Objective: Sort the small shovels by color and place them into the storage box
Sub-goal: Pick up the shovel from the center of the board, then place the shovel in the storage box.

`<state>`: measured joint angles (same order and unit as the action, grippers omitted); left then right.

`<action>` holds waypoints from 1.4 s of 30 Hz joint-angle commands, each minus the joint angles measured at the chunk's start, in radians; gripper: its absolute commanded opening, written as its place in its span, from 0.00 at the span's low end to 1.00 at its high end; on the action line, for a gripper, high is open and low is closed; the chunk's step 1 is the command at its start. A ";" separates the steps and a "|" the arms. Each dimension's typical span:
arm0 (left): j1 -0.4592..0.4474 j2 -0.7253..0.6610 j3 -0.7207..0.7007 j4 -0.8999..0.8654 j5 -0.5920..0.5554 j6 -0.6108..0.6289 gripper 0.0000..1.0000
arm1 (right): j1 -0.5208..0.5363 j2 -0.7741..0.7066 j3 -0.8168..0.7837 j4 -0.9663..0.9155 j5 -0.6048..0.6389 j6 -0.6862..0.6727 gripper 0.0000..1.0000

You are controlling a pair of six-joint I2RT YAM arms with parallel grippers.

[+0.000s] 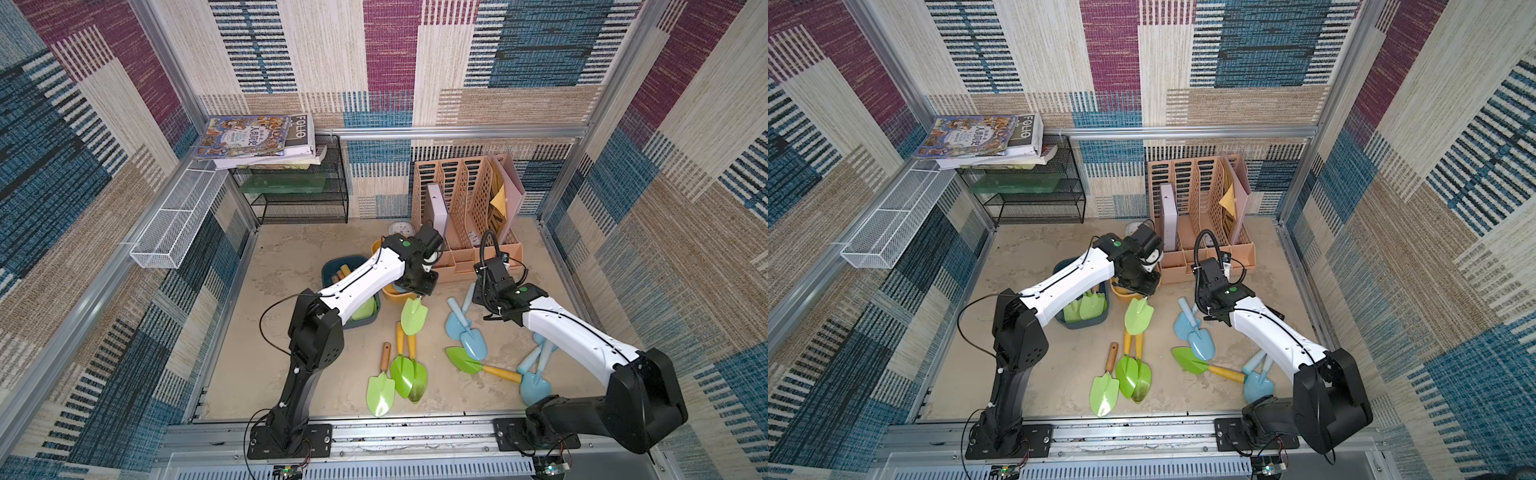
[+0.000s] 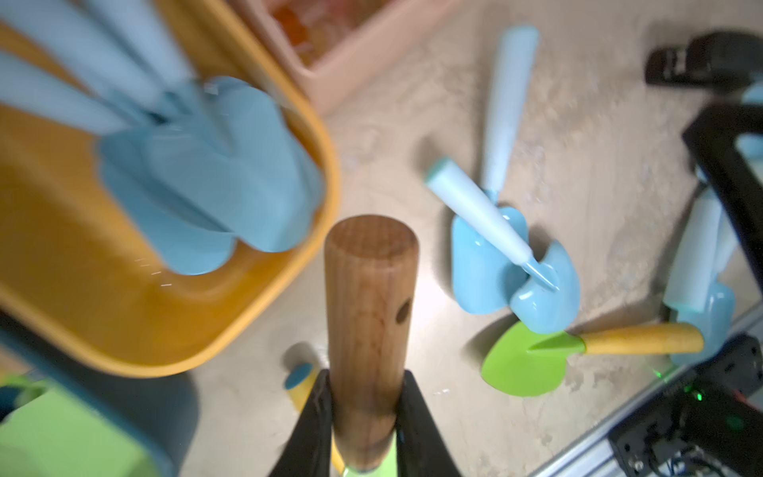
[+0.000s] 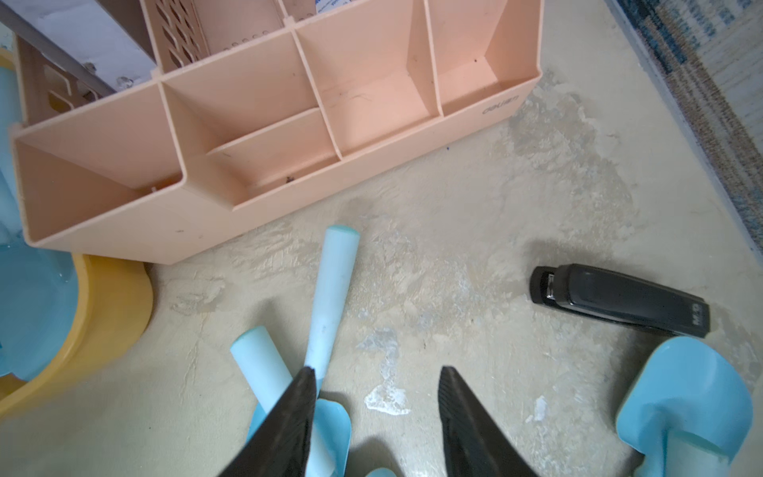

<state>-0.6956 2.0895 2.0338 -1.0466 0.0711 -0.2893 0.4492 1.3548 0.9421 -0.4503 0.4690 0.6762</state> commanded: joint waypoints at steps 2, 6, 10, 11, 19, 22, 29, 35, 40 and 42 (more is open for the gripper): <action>0.129 -0.076 -0.064 0.064 -0.061 -0.065 0.00 | 0.002 0.035 0.029 0.039 -0.002 -0.028 0.51; 0.238 -0.079 -0.104 0.097 -0.044 -0.093 0.00 | 0.002 0.073 0.063 0.048 -0.012 -0.044 0.51; 0.304 -0.054 -0.158 0.121 -0.018 -0.109 0.00 | 0.002 0.101 0.097 0.049 -0.007 -0.069 0.51; 0.314 -0.047 -0.170 0.125 -0.017 -0.107 0.00 | 0.002 0.105 0.104 0.049 -0.006 -0.075 0.51; 0.340 -0.002 -0.257 0.147 -0.008 -0.113 0.00 | -0.008 0.115 0.103 0.042 -0.001 -0.080 0.51; 0.342 0.004 -0.278 0.150 -0.016 -0.114 0.03 | -0.013 0.116 0.096 0.041 -0.007 -0.074 0.51; 0.344 -0.026 -0.279 0.156 -0.040 -0.124 0.47 | -0.017 0.116 0.084 0.036 -0.012 -0.060 0.52; 0.345 -0.136 -0.315 0.201 -0.068 -0.181 0.49 | -0.032 0.108 0.051 0.038 -0.038 -0.030 0.53; 0.344 -0.270 -0.451 0.322 -0.104 -0.267 0.49 | -0.063 0.108 0.024 0.043 -0.093 -0.003 0.54; 0.344 -0.295 -0.484 0.346 -0.105 -0.283 0.49 | -0.083 0.103 0.008 0.059 -0.135 0.002 0.54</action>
<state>-0.3508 1.8214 1.5822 -0.7750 -0.0078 -0.5205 0.3820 1.4658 0.9623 -0.4080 0.3908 0.6498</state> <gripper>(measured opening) 0.493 0.537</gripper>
